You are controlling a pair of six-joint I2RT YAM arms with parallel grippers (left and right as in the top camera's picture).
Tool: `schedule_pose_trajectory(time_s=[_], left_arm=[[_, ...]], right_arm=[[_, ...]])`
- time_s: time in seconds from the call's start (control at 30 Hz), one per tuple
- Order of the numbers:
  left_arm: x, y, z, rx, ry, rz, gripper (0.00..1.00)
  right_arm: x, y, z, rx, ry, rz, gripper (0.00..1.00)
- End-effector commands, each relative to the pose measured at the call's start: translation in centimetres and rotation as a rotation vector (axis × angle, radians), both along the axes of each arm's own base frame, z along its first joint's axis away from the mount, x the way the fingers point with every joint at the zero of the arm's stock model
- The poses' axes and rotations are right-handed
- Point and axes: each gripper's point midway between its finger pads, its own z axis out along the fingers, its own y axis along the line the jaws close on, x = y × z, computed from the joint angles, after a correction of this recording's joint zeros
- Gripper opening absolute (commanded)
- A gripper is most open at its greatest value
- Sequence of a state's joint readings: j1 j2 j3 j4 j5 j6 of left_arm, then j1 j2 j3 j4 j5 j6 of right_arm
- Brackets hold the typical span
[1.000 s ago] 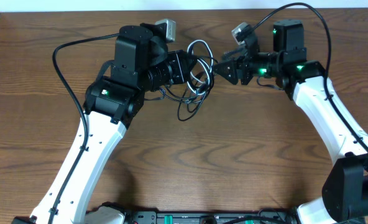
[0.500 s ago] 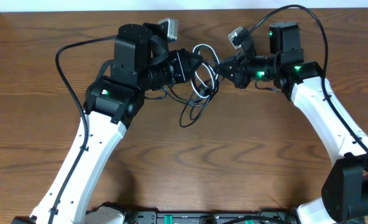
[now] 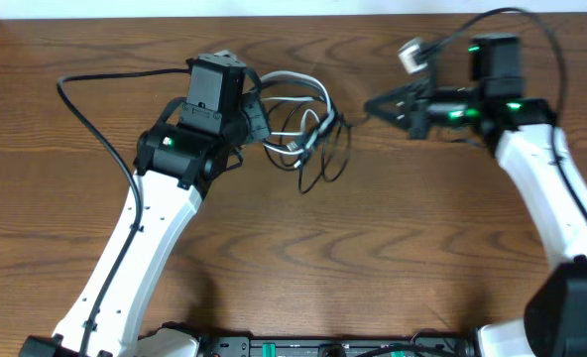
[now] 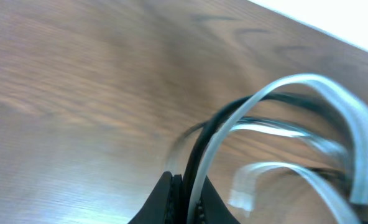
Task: Untangle cables
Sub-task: 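Pull the black cable rightward with the right gripper, left holding bundle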
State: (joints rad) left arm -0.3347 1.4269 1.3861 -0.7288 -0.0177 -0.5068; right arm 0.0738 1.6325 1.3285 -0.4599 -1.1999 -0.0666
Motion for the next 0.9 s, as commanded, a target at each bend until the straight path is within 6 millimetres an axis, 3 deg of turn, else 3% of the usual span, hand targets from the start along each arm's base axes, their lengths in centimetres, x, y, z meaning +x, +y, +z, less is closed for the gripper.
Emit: schedule_pose_trajectory(time_s=[0.0,0.07,0.13,0.2,0.27,0.43,0.57,0.6,0.67,0.73,0.77,0.87], left_arm=[[0.9,3.5,-0.8,0.156,0.003,0.094,0.07],[0.9,3.6,-1.4,0.161,0.021,0.096,0.08],[0.9,3.3,-1.6,0.150,0.031,0.085,0.08],[0.9,2.7,-1.7,0.121,0.036,0.061,0.07],[0.9,1.5,-1.5,0.071,0.035,0.020,0.07],[1.4,-2.4,-0.1,-0.064,-0.021,-0.163,0.07],[1.7,-5.9,2.2,-0.214,-0.094,-0.310,0.07],[1.7,-6.9,3.0,-0.259,-0.117,-0.356,0.07],[1.4,-8.7,4.7,-0.342,-0.162,-0.448,0.07],[1.1,-10.0,6.2,-0.405,-0.204,-0.525,0.08],[1.0,-10.5,6.9,-0.438,-0.219,-0.544,0.07],[1.1,-10.6,7.3,-0.479,-0.204,-0.514,0.08]], right_arm=[[-2.7,-2.5,6.2,0.194,-0.053,0.108,0.01],[-1.6,-4.1,6.2,0.187,-0.021,0.038,0.01],[0.0,-5.8,4.8,0.138,0.044,-0.090,0.01],[1.6,-7.4,2.5,0.050,0.127,-0.241,0.01],[3.0,-9.5,-1.1,-0.104,0.236,-0.437,0.01],[2.9,-14.1,-7.4,-0.444,0.411,-0.760,0.01],[1.9,-17.1,-9.7,-0.639,0.478,-0.927,0.01],[1.7,-17.4,-9.9,-0.663,0.482,-0.938,0.04],[1.5,-17.2,-10.0,-0.672,0.475,-0.917,0.31],[1.7,-15.5,-9.5,-0.639,0.417,-0.797,0.50],[1.7,-13.8,-8.8,-0.580,0.377,-0.695,0.57],[1.4,-10.6,-7.1,-0.448,0.304,-0.524,0.63]])
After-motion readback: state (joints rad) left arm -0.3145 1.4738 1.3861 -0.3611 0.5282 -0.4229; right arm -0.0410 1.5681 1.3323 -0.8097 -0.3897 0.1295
